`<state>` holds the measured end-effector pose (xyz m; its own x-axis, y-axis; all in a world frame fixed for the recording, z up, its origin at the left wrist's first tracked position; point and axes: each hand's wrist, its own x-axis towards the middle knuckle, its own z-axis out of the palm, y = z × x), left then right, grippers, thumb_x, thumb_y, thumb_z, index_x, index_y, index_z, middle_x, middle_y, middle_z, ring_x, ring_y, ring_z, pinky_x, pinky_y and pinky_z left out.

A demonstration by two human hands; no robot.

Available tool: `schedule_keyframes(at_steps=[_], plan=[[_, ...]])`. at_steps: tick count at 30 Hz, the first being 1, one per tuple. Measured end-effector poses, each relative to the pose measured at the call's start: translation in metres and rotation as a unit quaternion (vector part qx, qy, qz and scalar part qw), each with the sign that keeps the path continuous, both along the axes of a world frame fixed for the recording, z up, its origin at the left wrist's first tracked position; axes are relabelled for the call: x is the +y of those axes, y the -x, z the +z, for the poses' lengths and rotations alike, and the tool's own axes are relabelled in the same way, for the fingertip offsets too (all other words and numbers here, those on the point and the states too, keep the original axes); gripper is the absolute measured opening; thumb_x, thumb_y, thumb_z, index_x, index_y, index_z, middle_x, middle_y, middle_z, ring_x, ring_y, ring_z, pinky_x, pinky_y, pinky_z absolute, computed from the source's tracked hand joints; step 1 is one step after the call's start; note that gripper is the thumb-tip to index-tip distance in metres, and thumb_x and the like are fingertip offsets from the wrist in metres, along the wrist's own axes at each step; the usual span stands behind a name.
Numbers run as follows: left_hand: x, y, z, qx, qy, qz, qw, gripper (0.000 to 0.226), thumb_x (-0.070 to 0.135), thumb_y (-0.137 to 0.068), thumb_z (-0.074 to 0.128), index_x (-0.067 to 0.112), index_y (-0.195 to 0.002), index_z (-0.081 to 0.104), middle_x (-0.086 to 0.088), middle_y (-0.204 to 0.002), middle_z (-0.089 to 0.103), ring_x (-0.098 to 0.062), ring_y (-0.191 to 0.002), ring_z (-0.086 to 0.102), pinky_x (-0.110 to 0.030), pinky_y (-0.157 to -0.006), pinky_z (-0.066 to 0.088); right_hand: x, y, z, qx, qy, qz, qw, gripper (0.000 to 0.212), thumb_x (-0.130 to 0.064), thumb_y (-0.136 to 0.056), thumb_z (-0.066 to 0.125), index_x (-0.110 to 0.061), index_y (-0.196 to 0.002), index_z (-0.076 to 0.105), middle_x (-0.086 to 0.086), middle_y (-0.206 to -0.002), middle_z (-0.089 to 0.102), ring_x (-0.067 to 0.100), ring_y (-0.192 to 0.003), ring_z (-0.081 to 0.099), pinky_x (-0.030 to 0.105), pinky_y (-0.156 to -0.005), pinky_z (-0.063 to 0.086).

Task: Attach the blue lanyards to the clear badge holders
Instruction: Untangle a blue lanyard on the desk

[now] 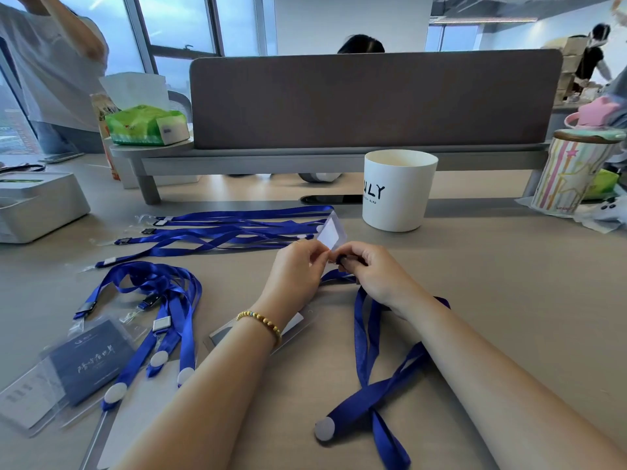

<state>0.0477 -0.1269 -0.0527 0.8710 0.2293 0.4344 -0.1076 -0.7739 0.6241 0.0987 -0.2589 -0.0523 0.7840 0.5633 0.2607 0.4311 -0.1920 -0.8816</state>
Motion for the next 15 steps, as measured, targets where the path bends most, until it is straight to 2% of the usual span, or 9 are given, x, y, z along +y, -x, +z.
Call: schedule_keyframes(at_steps=[5, 9, 11, 15], plan=[[0.0005, -0.0009, 0.0022, 0.059, -0.094, 0.001, 0.994, 0.020, 0.015, -0.095, 0.047, 0.009, -0.105, 0.062, -0.010, -0.101, 0.064, -0.021, -0.090, 0.059, -0.032, -0.082, 0.051, -0.0018, -0.0011, -0.0004, 0.001, 0.009, -0.006, 1.000, 0.030, 0.003, -0.095, 0.040, -0.016, -0.090, 0.064, -0.011, -0.081, 0.061, -0.001, -0.076, 0.055, 0.000, -0.064, 0.041], [0.0005, -0.0017, 0.0066, 0.107, -0.154, -0.003, 0.982, 0.022, 0.013, -0.094, 0.048, 0.010, -0.113, 0.060, -0.009, -0.105, 0.063, -0.023, -0.095, 0.060, -0.033, -0.086, 0.052, -0.0023, -0.0007, -0.0003, 0.000, 0.027, -0.009, 1.000, 0.032, 0.001, -0.096, 0.039, -0.019, -0.087, 0.062, -0.012, -0.082, 0.061, -0.001, -0.074, 0.054, -0.001, -0.060, 0.040], [0.0003, -0.0006, 0.0047, 0.090, -0.154, 0.007, 0.984, 0.021, 0.013, -0.094, 0.049, 0.011, -0.110, 0.061, -0.008, -0.105, 0.064, -0.021, -0.096, 0.060, -0.030, -0.087, 0.051, -0.0026, -0.0012, -0.0006, 0.006, 0.029, -0.006, 1.000, 0.033, 0.001, -0.096, 0.039, -0.022, -0.086, 0.062, -0.012, -0.082, 0.061, 0.000, -0.072, 0.053, -0.001, -0.059, 0.039], [-0.0034, 0.0016, 0.0011, 0.037, -0.149, 0.036, 0.988, 0.019, 0.009, -0.091, 0.049, 0.008, -0.102, 0.064, -0.010, -0.100, 0.066, -0.025, -0.095, 0.060, -0.033, -0.082, 0.050, -0.0020, -0.0009, -0.0003, 0.027, 0.017, -0.005, 0.999, 0.030, 0.001, -0.097, 0.039, -0.017, -0.091, 0.063, -0.013, -0.083, 0.061, -0.002, -0.069, 0.052, -0.001, -0.058, 0.040]])
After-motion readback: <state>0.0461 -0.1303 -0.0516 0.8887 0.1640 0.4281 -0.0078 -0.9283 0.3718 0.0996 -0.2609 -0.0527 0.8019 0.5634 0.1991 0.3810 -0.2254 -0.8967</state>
